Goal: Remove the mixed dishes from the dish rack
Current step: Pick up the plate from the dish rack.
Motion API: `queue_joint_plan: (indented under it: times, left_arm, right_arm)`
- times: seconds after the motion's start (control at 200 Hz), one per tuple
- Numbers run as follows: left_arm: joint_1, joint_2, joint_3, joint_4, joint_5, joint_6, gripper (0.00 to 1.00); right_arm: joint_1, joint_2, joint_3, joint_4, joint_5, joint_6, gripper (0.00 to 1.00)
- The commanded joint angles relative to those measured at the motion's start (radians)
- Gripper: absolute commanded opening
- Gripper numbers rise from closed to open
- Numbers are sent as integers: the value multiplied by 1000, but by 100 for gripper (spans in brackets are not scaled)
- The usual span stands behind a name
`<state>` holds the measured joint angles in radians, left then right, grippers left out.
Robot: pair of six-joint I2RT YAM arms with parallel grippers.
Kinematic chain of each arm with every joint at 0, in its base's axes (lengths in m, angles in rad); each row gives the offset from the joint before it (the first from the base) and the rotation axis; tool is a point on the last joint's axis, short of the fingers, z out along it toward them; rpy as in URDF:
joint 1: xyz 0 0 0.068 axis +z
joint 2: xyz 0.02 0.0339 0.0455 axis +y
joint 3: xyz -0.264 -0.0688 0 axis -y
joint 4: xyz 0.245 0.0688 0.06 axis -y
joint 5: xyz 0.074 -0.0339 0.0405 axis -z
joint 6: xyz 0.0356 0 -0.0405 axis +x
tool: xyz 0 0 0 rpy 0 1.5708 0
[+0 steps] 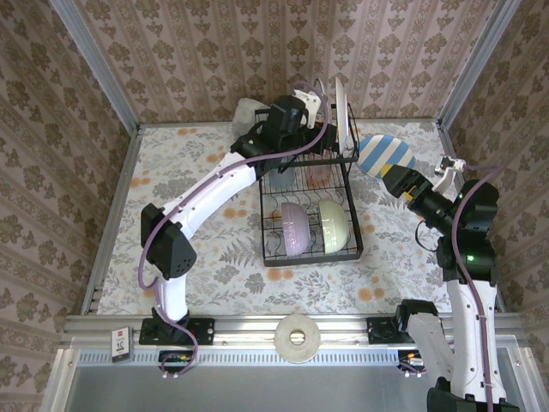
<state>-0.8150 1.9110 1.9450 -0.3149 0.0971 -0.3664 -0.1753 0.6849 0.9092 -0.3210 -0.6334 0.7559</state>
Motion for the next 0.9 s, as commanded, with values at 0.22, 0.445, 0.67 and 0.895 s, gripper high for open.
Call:
queue_joint_plan:
  times: [0.22, 0.445, 0.67, 0.895]
  left_arm:
    - [25, 20, 67, -59, 22, -58, 24]
    - [35, 33, 98, -87, 27, -86, 18]
    - [44, 44, 113, -82, 60, -106, 13]
    - [45, 37, 114, -67, 73, -98, 6]
  right_arm:
    - [-4, -24, -10, -8, -3, 3, 100]
    - [-4, -30, -16, -3, -2, 9, 100]
    - [-4, -36, -24, -3, 1, 14, 100]
    - [-4, -42, -28, -3, 3, 19, 100]
